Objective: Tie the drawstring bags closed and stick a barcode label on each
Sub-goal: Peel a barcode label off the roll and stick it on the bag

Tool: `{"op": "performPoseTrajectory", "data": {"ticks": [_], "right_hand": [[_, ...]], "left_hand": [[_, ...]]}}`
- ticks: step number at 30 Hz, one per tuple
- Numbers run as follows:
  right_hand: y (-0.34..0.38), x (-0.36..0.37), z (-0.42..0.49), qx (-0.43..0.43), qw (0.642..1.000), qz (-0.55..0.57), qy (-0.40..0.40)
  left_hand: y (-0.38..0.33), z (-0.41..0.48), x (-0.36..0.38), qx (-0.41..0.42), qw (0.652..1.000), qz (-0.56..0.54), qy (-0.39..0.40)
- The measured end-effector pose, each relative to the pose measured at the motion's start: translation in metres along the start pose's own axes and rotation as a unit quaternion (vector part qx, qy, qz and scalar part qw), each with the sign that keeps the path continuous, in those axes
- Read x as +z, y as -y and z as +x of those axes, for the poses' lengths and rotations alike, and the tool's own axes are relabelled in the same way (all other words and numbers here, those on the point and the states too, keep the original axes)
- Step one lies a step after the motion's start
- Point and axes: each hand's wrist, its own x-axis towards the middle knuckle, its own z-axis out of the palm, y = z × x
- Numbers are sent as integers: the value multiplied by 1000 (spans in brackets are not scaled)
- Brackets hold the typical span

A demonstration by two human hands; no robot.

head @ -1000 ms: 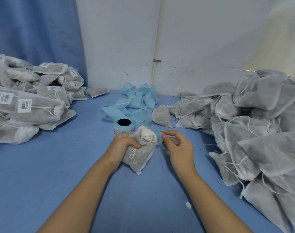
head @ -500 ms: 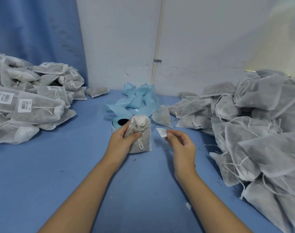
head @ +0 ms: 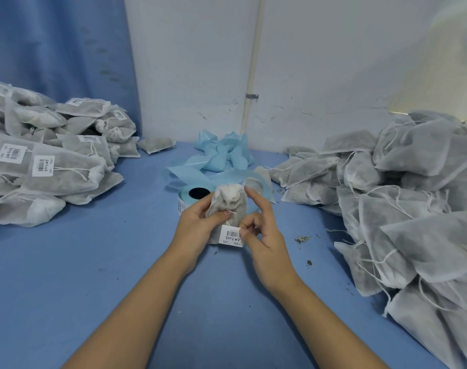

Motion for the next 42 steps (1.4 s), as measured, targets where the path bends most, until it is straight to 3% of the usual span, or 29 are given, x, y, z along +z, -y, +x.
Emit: {"op": "performPoseTrajectory", "data": {"ticks": [5, 9, 14, 20, 30, 35, 42], "right_hand": [[0, 0, -2, 9, 999, 25, -17], [5, 2, 1, 87, 990, 62, -88], [14, 7, 5, 262, 911, 279, -156], [20, 11, 6, 364, 826, 399, -159], [24, 19, 5, 416, 790, 425, -147], [24, 18, 5, 406, 803, 413, -139], [23, 9, 6, 373, 886, 268, -55]], "left_hand": [[0, -1, 5, -3, 1000, -5, -18], [-2, 2, 11, 44, 987, -16, -154], [-7, 0, 23, 132, 956, 8, -261], [-4, -5, 29, 162, 954, -2, -253], [-5, -8, 38, 165, 966, -15, -197], [-11, -13, 43, 165, 970, -9, -176], [-13, -14, 40, 160, 972, 7, -173]]}}
